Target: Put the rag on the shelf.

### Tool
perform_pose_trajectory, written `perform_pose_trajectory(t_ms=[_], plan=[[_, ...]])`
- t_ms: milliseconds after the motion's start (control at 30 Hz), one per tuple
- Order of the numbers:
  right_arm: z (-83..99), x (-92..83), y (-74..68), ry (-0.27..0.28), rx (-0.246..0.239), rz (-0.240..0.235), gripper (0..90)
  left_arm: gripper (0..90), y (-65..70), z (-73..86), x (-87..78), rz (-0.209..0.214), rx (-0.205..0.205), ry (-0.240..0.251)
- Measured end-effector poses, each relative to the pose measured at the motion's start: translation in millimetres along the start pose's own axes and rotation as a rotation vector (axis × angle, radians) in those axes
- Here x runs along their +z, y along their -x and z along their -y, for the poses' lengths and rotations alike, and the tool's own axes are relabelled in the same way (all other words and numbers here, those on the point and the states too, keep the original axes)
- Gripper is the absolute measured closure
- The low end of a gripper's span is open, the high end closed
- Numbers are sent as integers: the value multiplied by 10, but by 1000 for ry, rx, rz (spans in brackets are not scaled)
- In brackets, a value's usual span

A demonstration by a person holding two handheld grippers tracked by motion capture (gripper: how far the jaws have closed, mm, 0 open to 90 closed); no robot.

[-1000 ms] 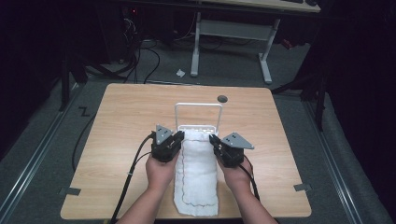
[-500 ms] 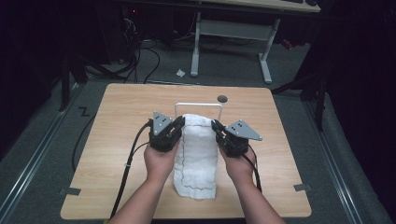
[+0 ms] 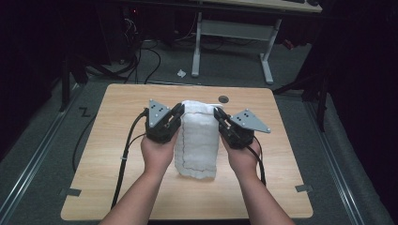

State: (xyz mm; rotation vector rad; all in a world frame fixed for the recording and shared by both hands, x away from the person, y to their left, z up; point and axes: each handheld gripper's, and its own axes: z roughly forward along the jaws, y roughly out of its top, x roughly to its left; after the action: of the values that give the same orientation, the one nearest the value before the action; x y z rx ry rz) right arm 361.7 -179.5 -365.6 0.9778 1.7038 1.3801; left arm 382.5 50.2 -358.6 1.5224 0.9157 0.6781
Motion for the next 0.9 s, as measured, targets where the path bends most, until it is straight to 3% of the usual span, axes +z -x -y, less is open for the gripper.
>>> perform_pose_trajectory(t_ms=[167,633,900], plan=[[-184,-25,25,37,-16,5,860,841,12,-199,-22,-2,24,33],[-417,9,105,67,-2,7,860,841,22,-413,16,11,47,68],[-604,135,229,83,3,19,860,841,-74,-589,244,-5,50,56]])
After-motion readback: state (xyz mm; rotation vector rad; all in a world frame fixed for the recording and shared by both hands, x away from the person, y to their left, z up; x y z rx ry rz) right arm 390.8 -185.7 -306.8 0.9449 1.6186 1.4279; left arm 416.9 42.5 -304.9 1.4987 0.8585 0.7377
